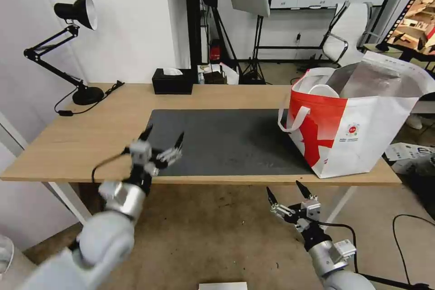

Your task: Pick up the trash from the table and place it into the takeout bag.

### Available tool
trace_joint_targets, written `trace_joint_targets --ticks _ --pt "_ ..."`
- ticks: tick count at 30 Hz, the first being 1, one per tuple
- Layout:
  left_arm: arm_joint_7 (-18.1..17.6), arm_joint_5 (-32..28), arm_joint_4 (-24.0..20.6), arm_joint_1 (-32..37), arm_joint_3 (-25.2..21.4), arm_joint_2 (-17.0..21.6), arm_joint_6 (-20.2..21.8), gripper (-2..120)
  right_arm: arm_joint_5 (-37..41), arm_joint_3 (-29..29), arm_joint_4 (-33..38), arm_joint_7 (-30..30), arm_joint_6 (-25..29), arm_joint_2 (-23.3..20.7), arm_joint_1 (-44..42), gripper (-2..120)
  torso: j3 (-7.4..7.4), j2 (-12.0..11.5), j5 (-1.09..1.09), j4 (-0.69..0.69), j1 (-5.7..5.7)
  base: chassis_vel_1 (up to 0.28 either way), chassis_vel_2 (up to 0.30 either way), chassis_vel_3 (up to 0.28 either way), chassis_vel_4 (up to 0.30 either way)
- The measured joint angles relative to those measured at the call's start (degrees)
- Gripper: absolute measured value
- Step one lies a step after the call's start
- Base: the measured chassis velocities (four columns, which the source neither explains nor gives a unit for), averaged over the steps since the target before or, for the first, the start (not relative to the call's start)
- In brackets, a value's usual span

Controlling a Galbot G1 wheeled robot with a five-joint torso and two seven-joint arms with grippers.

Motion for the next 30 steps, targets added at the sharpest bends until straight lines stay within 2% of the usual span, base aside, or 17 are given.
trace_joint_targets --ticks 2,4,5,7,11,18,30 --pt "0.38 0.93 0.27 1.64 -1.16 -1.42 -0.29 100 0.0 0.0 0.0 0.0 0.0 0.0 0.0 100 0.0 0.0 -0.01 0.01 0.0 0.0 0.0 0.0 0.0" --pt "1.86 3.81 1.11 6.1 -4.12 -6.0 -1.25 100 0.0 0.0 0.0 0.0 0.0 0.0 0.0 100 0.0 0.0 0.0 0.01 0.0 0.0 0.0 0.0 0.0" --pt "1.86 3.81 1.11 6.1 -4.12 -6.0 -1.25 100 0.0 0.0 0.0 0.0 0.0 0.0 0.0 100 0.0 0.0 0.0 0.01 0.0 0.0 0.0 0.0 0.0" --pt "2.53 5.47 1.62 8.61 -4.98 -8.77 -1.77 100 0.0 0.0 0.0 0.0 0.0 0.0 0.0 100 0.0 0.0 -0.01 0.01 0.0 0.0 0.0 0.0 0.0" --pt "3.1 7.54 3.15 10.76 -5.41 -11.99 -3.36 100 0.0 0.0 0.0 0.0 0.0 0.0 0.0 100 0.0 0.0 -0.01 0.01 0.0 0.0 0.0 0.0 0.0" --pt "3.69 9.16 4.71 10.56 -4.86 -13.49 -4.07 100 0.0 0.0 0.0 0.0 0.0 0.0 0.0 100 0.01 0.0 -0.01 0.0 0.01 0.0 0.0 0.0 0.0" --pt "3.72 9.34 5.01 9.9 -4.33 -13.49 -3.99 100 0.0 0.0 0.0 0.0 0.0 0.0 0.0 100 0.01 -0.01 -0.01 0.0 0.01 0.0 0.0 0.0 0.0"
